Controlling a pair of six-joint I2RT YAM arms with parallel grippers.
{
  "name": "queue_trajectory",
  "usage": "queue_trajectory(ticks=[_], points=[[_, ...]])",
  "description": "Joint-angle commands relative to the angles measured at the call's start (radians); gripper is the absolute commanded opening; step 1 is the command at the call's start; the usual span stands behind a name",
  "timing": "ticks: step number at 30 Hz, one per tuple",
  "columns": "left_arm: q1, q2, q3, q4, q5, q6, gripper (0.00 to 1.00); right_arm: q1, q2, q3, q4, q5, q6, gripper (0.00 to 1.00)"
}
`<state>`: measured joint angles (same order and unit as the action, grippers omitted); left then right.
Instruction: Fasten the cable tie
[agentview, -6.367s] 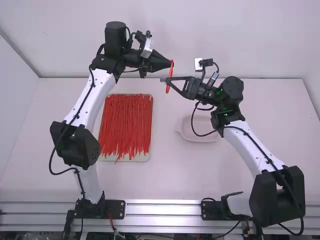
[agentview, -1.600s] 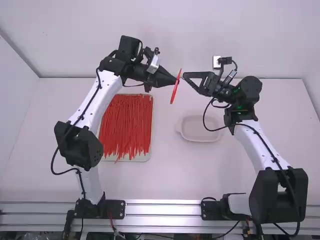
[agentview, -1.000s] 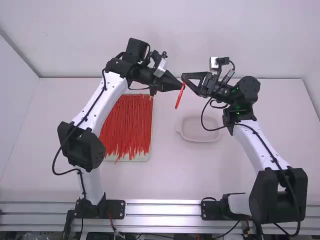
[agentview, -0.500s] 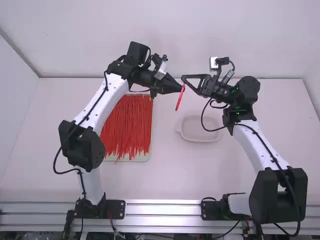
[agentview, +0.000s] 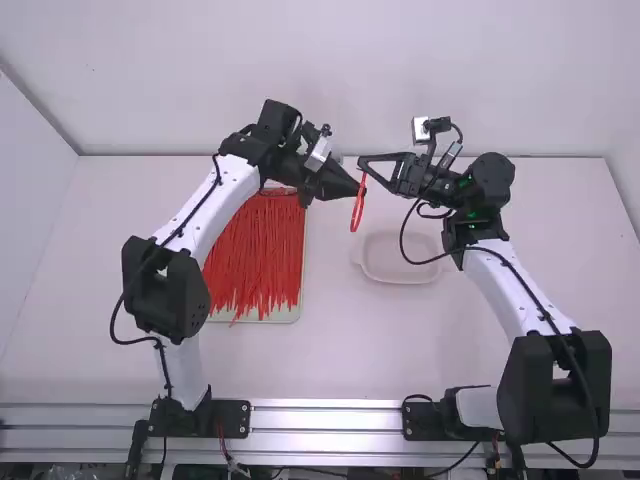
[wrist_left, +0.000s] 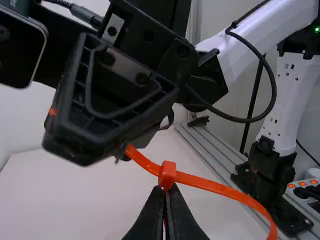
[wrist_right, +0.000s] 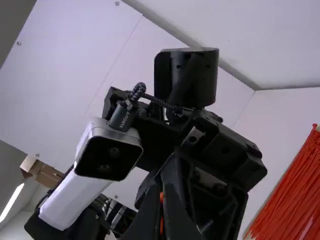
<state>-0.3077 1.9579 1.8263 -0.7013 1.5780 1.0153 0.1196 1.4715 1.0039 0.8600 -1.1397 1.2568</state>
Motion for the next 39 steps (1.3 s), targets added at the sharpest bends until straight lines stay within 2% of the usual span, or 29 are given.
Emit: queue_trajectory(ticks=[1, 14, 20, 28, 30, 31, 32, 33, 34, 39], points=[[-0.007, -0.009, -0.058, 0.002, -0.025, 0.029, 0.02, -0.004, -0.013, 0.076, 0.022, 0.063, 0.018, 0.0], [-0.006, -0.009, -0.281, 0.179, -0.008, 0.029, 0.02, -0.016, -0.013, 0.197, 0.022, 0.055, 0.061, 0.0], [-0.007, -0.009, -0.309, 0.18, -0.009, 0.029, 0.02, -0.016, -0.013, 0.246, -0.024, 0.039, 0.038, 0.0], [-0.007, -0.009, -0.311, 0.167, -0.023, 0.021, 0.02, -0.015, -0.013, 0.246, -0.039, 0.033, -0.046, 0.0], [-0.007, -0.009, -0.311, 0.159, -0.023, 0.023, 0.02, -0.013, -0.013, 0.246, -0.06, 0.013, -0.092, 0.13], [-0.006, -0.009, -0.311, 0.157, -0.024, 0.022, 0.02, -0.014, -0.013, 0.246, -0.095, 0.005, -0.117, 0.33], [-0.006, -0.009, -0.311, 0.153, -0.027, 0.022, 0.02, -0.014, -0.013, 0.246, -0.133, 0.003, -0.132, 0.59], [-0.006, -0.009, -0.311, 0.151, -0.034, 0.022, 0.02, -0.014, -0.013, 0.246, -0.172, 0.002, -0.15, 0.96], [-0.006, -0.009, -0.311, 0.148, -0.039, 0.022, 0.02, -0.014, -0.013, 0.246, -0.2, 0.002, -0.168, 0.99], [-0.006, -0.009, -0.311, 0.13, -0.05, 0.022, 0.02, -0.015, -0.013, 0.246, -0.404, -0.032, -0.333, 0.99]])
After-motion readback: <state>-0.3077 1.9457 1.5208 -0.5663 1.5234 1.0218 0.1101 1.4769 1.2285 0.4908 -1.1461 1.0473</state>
